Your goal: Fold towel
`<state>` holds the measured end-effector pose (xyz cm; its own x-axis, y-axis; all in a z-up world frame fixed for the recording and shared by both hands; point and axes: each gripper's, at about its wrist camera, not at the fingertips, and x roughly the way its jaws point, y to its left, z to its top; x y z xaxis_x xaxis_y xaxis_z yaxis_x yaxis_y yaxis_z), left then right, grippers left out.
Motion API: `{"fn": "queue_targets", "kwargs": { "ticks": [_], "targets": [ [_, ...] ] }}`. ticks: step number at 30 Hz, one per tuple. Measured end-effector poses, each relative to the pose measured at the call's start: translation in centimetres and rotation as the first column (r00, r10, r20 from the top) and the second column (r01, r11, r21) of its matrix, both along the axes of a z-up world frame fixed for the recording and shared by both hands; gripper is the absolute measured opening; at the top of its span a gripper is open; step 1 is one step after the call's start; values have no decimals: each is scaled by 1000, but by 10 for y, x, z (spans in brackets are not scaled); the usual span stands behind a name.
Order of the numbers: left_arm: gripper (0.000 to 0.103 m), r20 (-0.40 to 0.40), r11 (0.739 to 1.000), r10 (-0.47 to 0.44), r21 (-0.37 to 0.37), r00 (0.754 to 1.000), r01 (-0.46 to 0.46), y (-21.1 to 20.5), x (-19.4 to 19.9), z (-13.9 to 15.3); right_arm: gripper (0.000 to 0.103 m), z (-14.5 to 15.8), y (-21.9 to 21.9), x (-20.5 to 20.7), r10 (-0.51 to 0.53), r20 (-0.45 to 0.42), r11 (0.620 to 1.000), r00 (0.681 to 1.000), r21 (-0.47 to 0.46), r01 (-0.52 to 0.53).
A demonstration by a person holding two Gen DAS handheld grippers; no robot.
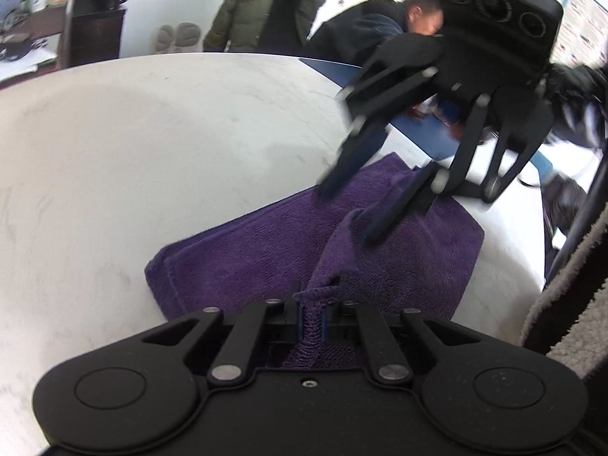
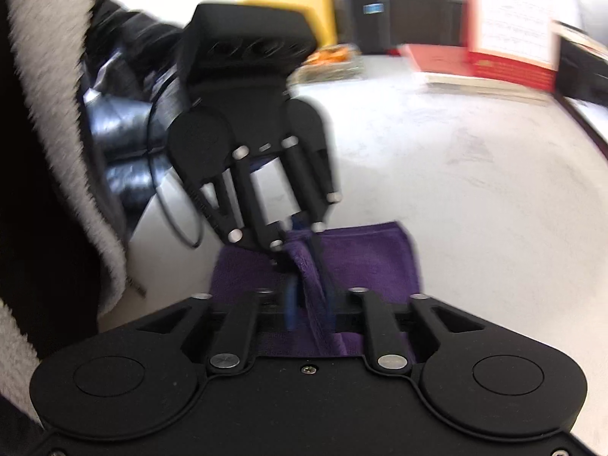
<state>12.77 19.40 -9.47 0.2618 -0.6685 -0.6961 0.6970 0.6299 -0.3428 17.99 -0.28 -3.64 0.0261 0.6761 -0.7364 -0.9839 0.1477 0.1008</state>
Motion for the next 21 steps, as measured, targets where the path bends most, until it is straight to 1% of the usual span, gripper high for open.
{"fn": "queue_targets", "kwargs": {
  "ticks": [1,2,3,4,5,6,8,11,13,14,17,19,21],
  "targets": [
    [7,-1,1000,8,-3,1000,-8,1,-2,-1,33,4,-11,1,-54,-9,998,999,15,54],
    [7,-2,1000,19,-5,1000,-19,2,-4,-2,36,9,-32,2,-149,-31,988,988,38,150],
    [7,-3,1000,26,-5,1000,-26,1,-3,-3,37,11,-45,3,-209,-48,976,977,46,212],
    [7,-3,1000,30,-1,1000,-30,-1,-1,-3,37,13,-66,2,-299,-68,952,952,51,302],
    [7,-4,999,34,3,999,-34,-1,-1,-4,37,13,-91,-2,-392,-88,917,916,46,397],
    [7,-3,999,39,11,999,-39,-2,-1,-5,37,12,-105,-5,-438,-98,896,894,39,443],
    [7,-2,999,44,24,999,-44,-3,-1,-4,37,6,-145,-19,-574,-115,815,811,10,579],
    [7,-1,998,50,48,999,-50,-10,3,-2,37,-9,-177,-35,-685,-122,726,719,-31,687],
    [7,-2,996,57,67,998,-57,-12,3,0,37,-19,-185,-42,-717,-127,694,685,-36,719],
    [7,-2,995,62,77,998,-61,-13,3,0,37,-25,-188,-44,-732,-124,678,669,-39,734],
    [7,1,992,78,98,997,-78,-18,3,1,37,-37,-194,-49,-758,-110,647,642,-13,762],
    [8,-5,989,104,103,995,-103,-22,2,1,37,-45,-199,-48,-759,-105,645,643,12,764],
    [8,-5,987,118,109,993,-117,-24,1,1,37,-48,-203,-46,-744,-116,659,658,36,751]
  ]
}}
